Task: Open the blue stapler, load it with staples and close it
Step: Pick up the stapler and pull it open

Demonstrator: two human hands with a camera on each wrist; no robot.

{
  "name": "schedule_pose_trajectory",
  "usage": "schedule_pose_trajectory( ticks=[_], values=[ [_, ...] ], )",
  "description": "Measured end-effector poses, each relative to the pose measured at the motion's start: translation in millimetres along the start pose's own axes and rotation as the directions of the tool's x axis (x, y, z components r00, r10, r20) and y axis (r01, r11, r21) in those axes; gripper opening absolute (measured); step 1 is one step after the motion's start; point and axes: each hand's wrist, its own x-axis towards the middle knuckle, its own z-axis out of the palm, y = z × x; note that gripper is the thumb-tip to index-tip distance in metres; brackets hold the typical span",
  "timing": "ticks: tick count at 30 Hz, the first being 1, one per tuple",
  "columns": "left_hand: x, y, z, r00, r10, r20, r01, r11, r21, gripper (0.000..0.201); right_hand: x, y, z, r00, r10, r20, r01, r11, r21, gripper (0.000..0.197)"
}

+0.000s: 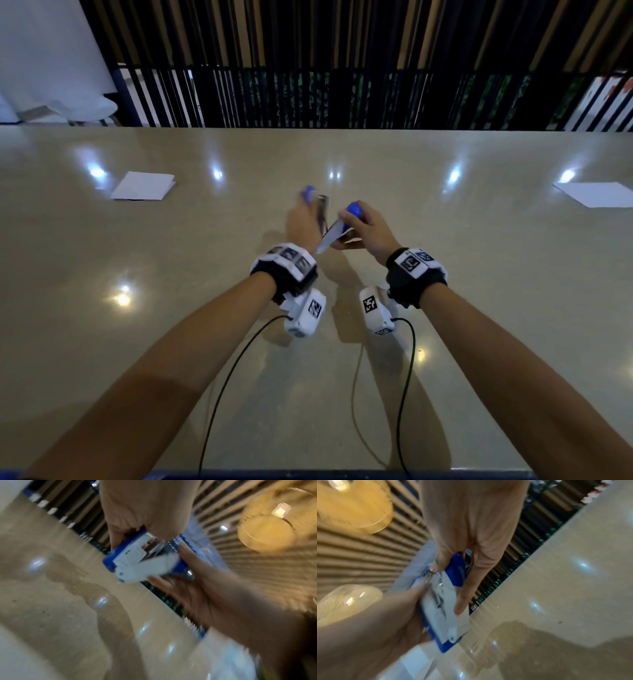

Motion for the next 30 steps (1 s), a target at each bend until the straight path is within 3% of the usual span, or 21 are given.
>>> schedule_pose_trajectory(
  ticks=[2,3,7,12,17,21,24,28,30],
  values=[
    [16.4,-9.9,-11.4,0.954,-0.256,-0.153,0.240,0.964,-0.116,0.038,-5.5,8.2,-10.6,0.999,0.022,-0.034,-0.018,0.996,0.090,0.010],
    [23.1,-16.0,-14.6,0.942,-0.293,-0.163,0.269,0.951,-0.154,0.037,-8.2,13.1,-14.5,0.999,0.021,-0.042,-0.017,0.997,0.081,0.006],
    [26.6,-20.5,-14.5,0.969,-0.243,-0.050,0.219,0.931,-0.291,0.043,-11.3,17.7,-19.6,0.999,0.000,-0.053,0.001,1.000,0.017,0.010],
    [15.7,-36.0,-18.0,0.909,-0.411,0.073,0.390,0.774,-0.499,0.030,-7.0,8.8,-33.8,0.997,-0.033,-0.065,0.019,0.978,-0.206,0.019],
    [-3.3,-35.8,-19.9,0.894,-0.422,0.149,0.400,0.605,-0.688,0.024,-8.9,10.6,-41.0,0.993,-0.117,-0.032,0.088,0.880,-0.467,0.024],
    [-11.4,-38.4,-20.9,0.880,-0.399,0.258,0.419,0.395,-0.818,0.033,-15.1,17.9,-46.5,0.998,-0.060,0.007,0.052,0.799,-0.599,0.022],
    [-13.2,-32.0,-20.5,0.887,-0.347,0.306,0.426,0.358,-0.831,0.034,-18.9,23.9,-43.4,0.999,-0.039,0.015,0.039,0.735,-0.677,0.024],
    [-15.3,-31.4,-16.8,0.860,-0.406,0.309,0.442,0.289,-0.849,0.049,-15.3,25.8,-34.0,0.992,-0.125,0.033,0.106,0.645,-0.757,0.024],
    [-15.9,-31.2,-11.9,0.844,-0.429,0.323,0.450,0.236,-0.861,0.050,-11.2,27.4,-26.8,0.992,-0.105,0.067,0.115,0.564,-0.818,0.024]
  ],
)
